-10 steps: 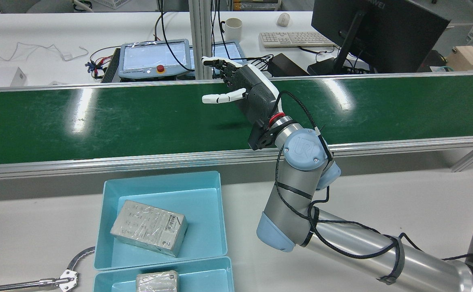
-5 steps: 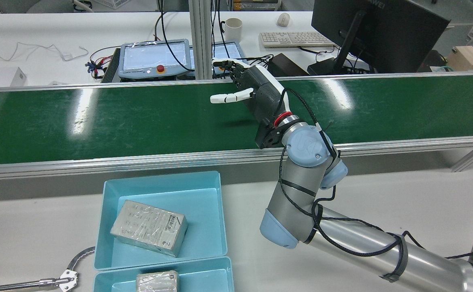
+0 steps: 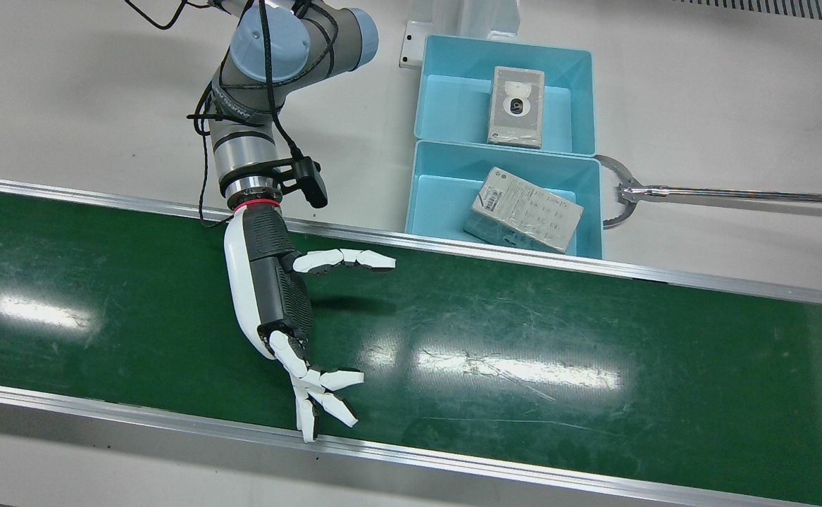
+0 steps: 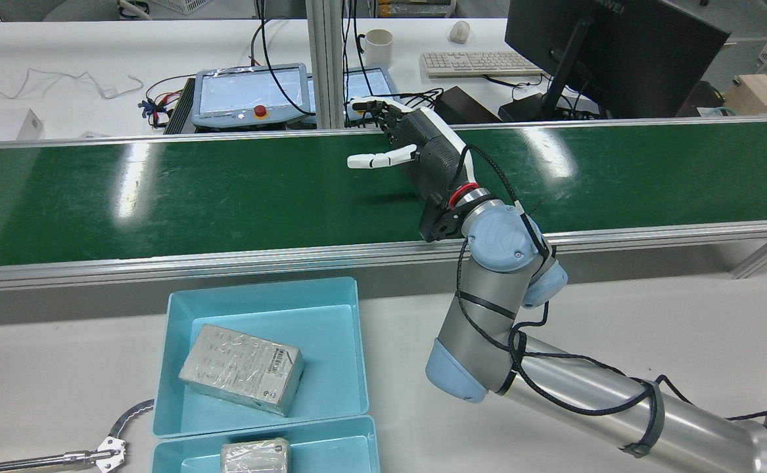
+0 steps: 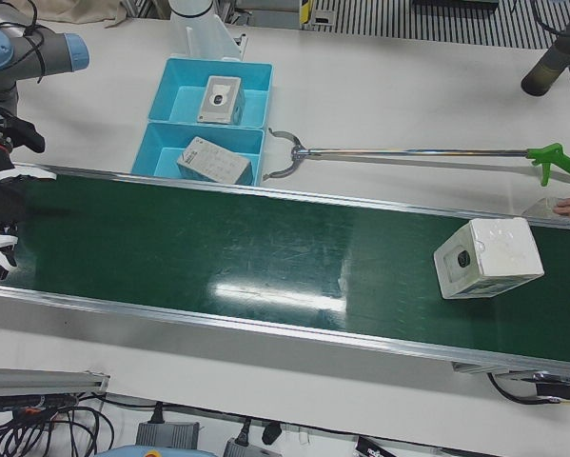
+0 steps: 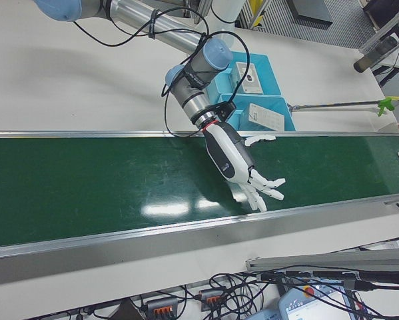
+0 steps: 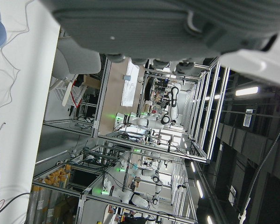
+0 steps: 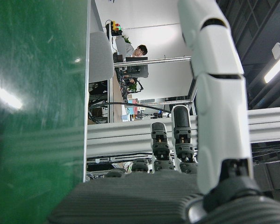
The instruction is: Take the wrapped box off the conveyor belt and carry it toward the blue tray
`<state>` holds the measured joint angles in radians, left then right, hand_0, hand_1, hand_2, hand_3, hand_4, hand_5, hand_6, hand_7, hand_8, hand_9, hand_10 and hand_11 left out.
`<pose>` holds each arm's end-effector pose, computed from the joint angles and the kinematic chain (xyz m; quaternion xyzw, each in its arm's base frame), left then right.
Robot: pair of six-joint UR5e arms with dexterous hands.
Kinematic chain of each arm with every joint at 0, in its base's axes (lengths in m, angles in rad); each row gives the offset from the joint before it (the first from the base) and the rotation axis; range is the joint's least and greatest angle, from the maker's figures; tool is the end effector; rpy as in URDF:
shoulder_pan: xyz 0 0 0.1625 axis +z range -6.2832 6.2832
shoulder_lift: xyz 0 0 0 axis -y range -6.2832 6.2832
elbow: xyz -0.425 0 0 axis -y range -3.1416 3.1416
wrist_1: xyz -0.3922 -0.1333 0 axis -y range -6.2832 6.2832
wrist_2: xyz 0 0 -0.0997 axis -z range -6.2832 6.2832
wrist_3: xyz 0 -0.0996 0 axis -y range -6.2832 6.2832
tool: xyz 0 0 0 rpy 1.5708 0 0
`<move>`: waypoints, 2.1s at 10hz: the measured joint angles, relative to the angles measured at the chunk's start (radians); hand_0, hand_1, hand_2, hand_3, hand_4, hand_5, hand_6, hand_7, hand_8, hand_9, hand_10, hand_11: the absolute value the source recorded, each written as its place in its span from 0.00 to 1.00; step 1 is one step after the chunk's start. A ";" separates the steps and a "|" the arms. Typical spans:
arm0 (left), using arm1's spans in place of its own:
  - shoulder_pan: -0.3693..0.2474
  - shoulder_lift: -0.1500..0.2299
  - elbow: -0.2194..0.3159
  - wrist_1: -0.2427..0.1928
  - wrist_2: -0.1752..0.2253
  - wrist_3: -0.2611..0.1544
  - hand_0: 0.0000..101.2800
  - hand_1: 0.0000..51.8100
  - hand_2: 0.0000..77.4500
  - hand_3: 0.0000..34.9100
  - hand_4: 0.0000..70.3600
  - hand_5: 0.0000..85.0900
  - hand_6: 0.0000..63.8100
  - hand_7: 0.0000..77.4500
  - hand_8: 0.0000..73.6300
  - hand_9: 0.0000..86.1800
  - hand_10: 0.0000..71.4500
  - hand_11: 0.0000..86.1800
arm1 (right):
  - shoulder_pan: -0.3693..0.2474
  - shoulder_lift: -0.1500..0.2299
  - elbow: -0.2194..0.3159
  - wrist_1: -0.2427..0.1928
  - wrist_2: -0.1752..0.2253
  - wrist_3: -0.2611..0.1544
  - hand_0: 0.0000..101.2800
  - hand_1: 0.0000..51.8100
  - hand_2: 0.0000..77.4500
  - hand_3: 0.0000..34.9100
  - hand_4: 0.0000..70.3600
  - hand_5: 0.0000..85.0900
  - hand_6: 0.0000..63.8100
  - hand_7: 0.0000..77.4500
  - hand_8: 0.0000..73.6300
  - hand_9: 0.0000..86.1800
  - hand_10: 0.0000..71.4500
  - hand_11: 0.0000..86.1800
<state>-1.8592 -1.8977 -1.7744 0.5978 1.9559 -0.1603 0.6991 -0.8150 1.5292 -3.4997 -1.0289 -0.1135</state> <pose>-0.2512 -0.5098 0.4722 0.0966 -0.6779 0.7281 0.0321 -0.4189 -0.5935 0.2786 -0.1509 -0.7916 0.5884 0.0664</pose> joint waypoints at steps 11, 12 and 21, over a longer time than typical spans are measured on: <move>0.000 0.000 0.000 0.000 0.000 0.000 0.00 0.00 0.01 0.00 0.00 0.01 0.01 0.01 0.01 0.00 0.01 0.01 | -0.008 0.002 -0.001 0.002 0.004 -0.002 0.50 0.35 0.21 0.00 0.24 0.36 0.13 0.13 0.02 0.05 0.00 0.01; 0.000 0.000 0.000 0.000 0.000 0.000 0.00 0.00 0.01 0.00 0.00 0.01 0.01 0.01 0.01 0.00 0.01 0.01 | -0.008 0.001 -0.001 0.003 0.004 -0.002 0.50 0.35 0.21 0.00 0.24 0.37 0.13 0.13 0.02 0.05 0.00 0.01; 0.000 0.000 0.000 0.000 0.000 0.000 0.00 0.00 0.01 0.00 0.00 0.01 0.01 0.01 0.01 0.00 0.01 0.01 | 0.054 -0.004 0.028 -0.009 -0.025 0.000 0.51 0.36 0.19 0.00 0.25 0.37 0.13 0.13 0.02 0.05 0.00 0.01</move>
<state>-1.8592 -1.8977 -1.7745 0.5978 1.9559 -0.1603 0.7533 -0.8189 1.5576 -3.5085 -1.0540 -0.1131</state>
